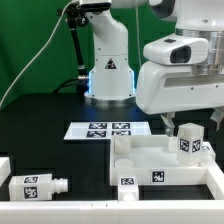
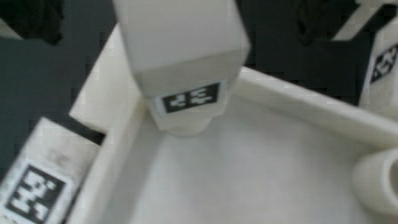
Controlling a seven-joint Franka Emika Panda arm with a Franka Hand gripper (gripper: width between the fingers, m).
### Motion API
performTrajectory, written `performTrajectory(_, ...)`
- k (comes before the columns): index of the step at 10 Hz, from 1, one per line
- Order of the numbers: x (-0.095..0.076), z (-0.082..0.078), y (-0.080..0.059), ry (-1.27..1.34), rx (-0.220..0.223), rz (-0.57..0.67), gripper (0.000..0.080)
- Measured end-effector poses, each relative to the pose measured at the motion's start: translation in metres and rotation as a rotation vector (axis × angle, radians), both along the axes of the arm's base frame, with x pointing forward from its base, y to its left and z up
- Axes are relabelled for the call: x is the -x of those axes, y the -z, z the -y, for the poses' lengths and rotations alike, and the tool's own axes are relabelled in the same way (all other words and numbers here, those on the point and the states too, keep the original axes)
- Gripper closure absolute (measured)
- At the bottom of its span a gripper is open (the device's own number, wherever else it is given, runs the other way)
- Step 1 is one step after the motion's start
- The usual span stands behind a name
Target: Assemble one leg
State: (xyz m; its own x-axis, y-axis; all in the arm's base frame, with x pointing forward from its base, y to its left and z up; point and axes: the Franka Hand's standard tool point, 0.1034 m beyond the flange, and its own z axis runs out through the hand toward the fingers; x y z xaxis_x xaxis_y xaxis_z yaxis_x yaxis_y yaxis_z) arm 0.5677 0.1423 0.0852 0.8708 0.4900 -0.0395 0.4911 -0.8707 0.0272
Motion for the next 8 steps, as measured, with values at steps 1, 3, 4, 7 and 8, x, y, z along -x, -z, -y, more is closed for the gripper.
performTrajectory(1,-0.0001,-0.0001,-0.0001,-0.047,-0.001,-0.002,0.015)
performTrajectory(3,-0.0001,0.0001,-0.0001,-0.064,-0.001,-0.002,0.015)
performTrajectory(4,-0.0001,0.0001,-0.0001,-0.063,-0.001,-0.002,0.0244)
performTrajectory(7,-0.0001,0.0002,-0.0001,-0.059,-0.002,-0.002,0.0517)
performTrajectory(8,-0.0001,0.0001,-0.0001,-0.047,-0.002,-0.002,0.0517)
